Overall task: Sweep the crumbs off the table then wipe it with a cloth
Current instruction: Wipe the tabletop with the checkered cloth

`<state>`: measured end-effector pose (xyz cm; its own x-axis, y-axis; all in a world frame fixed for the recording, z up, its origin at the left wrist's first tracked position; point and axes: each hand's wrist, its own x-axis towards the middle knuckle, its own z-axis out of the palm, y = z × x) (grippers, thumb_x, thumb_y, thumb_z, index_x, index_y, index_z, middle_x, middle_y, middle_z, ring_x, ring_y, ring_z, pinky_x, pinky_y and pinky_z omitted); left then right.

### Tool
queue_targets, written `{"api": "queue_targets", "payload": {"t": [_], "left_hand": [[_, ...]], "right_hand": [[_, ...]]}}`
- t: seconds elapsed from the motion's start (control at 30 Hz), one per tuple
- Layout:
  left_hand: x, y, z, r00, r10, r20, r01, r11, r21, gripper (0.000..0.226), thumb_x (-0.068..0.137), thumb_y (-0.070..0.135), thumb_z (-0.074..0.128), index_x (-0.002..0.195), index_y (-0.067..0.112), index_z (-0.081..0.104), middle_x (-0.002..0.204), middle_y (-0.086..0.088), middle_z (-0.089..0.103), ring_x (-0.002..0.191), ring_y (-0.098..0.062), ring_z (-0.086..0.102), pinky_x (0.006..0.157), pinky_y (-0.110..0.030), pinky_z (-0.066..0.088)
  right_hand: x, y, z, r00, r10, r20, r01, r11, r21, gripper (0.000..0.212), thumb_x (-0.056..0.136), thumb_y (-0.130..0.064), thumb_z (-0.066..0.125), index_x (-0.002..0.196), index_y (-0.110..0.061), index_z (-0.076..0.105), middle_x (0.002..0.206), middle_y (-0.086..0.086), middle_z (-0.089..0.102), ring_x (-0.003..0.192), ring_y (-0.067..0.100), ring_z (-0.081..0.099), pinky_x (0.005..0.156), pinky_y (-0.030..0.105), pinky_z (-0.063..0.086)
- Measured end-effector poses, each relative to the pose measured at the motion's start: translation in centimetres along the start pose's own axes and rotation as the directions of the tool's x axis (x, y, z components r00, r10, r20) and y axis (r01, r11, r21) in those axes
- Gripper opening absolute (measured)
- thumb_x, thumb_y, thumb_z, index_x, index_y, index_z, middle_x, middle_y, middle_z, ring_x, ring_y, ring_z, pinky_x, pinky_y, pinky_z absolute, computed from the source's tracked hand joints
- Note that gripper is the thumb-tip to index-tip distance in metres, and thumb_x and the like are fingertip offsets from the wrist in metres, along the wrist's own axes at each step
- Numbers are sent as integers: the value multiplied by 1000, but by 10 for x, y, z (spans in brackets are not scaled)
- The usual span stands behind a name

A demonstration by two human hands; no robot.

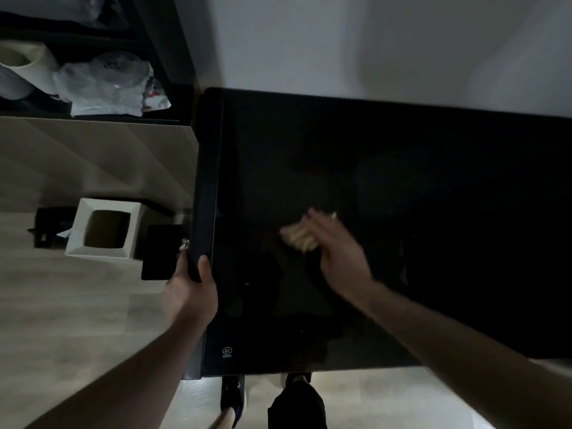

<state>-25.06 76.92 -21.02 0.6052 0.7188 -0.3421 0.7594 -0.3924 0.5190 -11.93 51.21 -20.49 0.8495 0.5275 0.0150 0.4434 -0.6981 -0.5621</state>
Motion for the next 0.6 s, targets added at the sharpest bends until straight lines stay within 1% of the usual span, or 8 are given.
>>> {"api": "queue_targets", "payload": {"t": [0.07,0.13,0.17,0.23,0.3,0.37,0.47,0.6], "left_hand": [[0,2,1,1000,-5,-5,5,1000,24,48,102,50,37,145,29,45,108,-12,74,99,-40,68,78,-42,51],[0,1,2,1000,-14,-10,14,999,51,47,102,49,37,145,32,44,103,-13,74,97,-40,68,75,-40,49],[1,0,2,1000,-20,-11,21,998,57,47,102,50,37,145,33,44,103,-14,74,97,-40,68,76,-41,50],[3,-3,4,999,-31,-9,31,998,55,47,102,51,37,145,33,42,106,-14,74,99,-41,68,80,-44,53],[4,-4,6,999,-39,-7,39,998,43,47,101,51,38,145,34,42,107,-13,74,99,-41,68,81,-45,55],[5,-4,8,999,-46,-14,47,998,47,47,101,51,38,144,34,43,106,-13,74,99,-41,68,79,-45,55],[5,-3,6,998,-58,-20,59,996,71,48,102,52,38,145,33,43,107,-13,74,99,-41,68,80,-46,56],[3,1,3,998,-61,-8,61,995,75,46,102,51,37,144,33,43,106,-14,74,99,-42,68,80,-47,56]], "right_hand": [[56,32,-20,994,51,-96,-55,998,-43,62,87,7,43,145,-9,58,154,13,53,144,31,49,126,46,28],[114,60,-39,981,119,-150,-134,987,-91,63,86,4,41,146,-8,56,156,16,50,145,39,45,125,52,27],[142,73,-48,974,174,-147,-192,975,-114,66,85,5,41,148,-9,54,158,17,46,148,41,40,127,51,23],[195,95,-62,953,273,-130,-292,945,-151,69,87,8,44,153,-12,49,163,13,39,153,40,31,129,46,16],[234,113,-68,932,342,-117,-357,924,-140,69,89,5,44,155,-16,47,165,9,37,154,36,30,129,43,17],[252,123,-61,936,342,-78,-351,920,-174,69,88,-2,44,155,-18,46,164,11,38,153,39,31,128,47,19],[232,118,-41,963,261,-72,-271,922,-276,67,88,-18,43,155,-12,45,163,18,38,150,46,31,126,57,18],[165,99,-33,985,174,-1,-170,961,-218,61,98,-26,41,158,-14,40,168,11,31,156,42,20,128,54,15]]}}
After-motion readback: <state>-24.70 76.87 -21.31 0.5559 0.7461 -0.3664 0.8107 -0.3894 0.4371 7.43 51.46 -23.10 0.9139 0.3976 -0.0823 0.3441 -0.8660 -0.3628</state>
